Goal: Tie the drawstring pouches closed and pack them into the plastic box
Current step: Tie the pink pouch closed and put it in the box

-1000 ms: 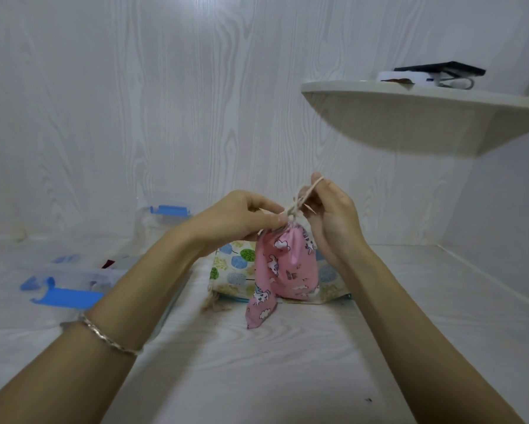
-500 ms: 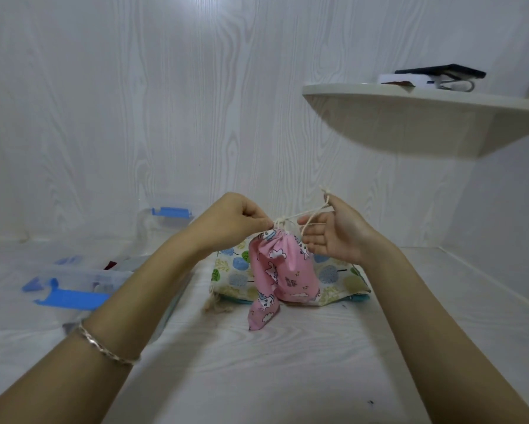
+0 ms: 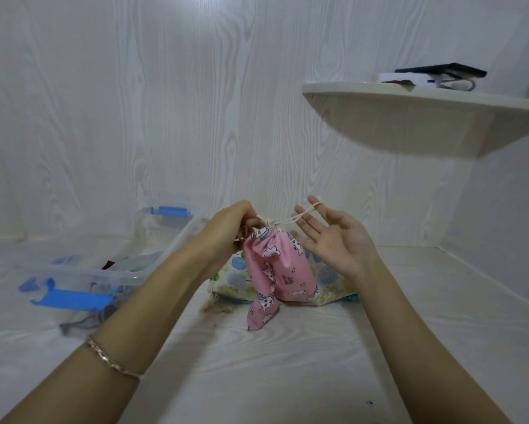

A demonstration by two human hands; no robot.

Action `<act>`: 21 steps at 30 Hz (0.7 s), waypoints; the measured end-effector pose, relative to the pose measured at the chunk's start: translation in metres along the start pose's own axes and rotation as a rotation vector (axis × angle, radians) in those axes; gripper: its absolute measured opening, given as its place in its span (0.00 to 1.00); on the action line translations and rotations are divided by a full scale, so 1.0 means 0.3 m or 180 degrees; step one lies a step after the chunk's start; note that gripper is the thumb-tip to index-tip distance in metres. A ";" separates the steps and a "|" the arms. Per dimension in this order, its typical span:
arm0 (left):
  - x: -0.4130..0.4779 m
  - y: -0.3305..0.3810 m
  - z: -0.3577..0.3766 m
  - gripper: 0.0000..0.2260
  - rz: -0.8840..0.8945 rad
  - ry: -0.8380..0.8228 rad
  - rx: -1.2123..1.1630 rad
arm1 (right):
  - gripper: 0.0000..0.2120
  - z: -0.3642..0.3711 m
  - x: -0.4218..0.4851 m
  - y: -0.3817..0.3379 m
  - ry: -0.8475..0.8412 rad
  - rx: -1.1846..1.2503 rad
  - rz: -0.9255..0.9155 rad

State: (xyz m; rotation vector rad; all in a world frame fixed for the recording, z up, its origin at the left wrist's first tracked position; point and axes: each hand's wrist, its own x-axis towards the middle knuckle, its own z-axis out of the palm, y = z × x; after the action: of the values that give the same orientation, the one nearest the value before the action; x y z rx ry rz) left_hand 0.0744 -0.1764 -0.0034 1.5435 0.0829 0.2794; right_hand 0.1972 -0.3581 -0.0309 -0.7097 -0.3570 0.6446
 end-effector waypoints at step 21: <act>-0.025 0.013 -0.063 0.08 0.1598 0.0803 0.4010 | 0.06 0.195 -0.056 0.029 -0.0375 -0.4458 -0.0284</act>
State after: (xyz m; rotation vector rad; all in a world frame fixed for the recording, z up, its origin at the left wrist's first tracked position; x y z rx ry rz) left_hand 0.0623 -0.1599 -0.0010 2.7681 0.0684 0.9411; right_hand 0.1514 -0.3355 0.0030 -1.9699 -0.9642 0.2663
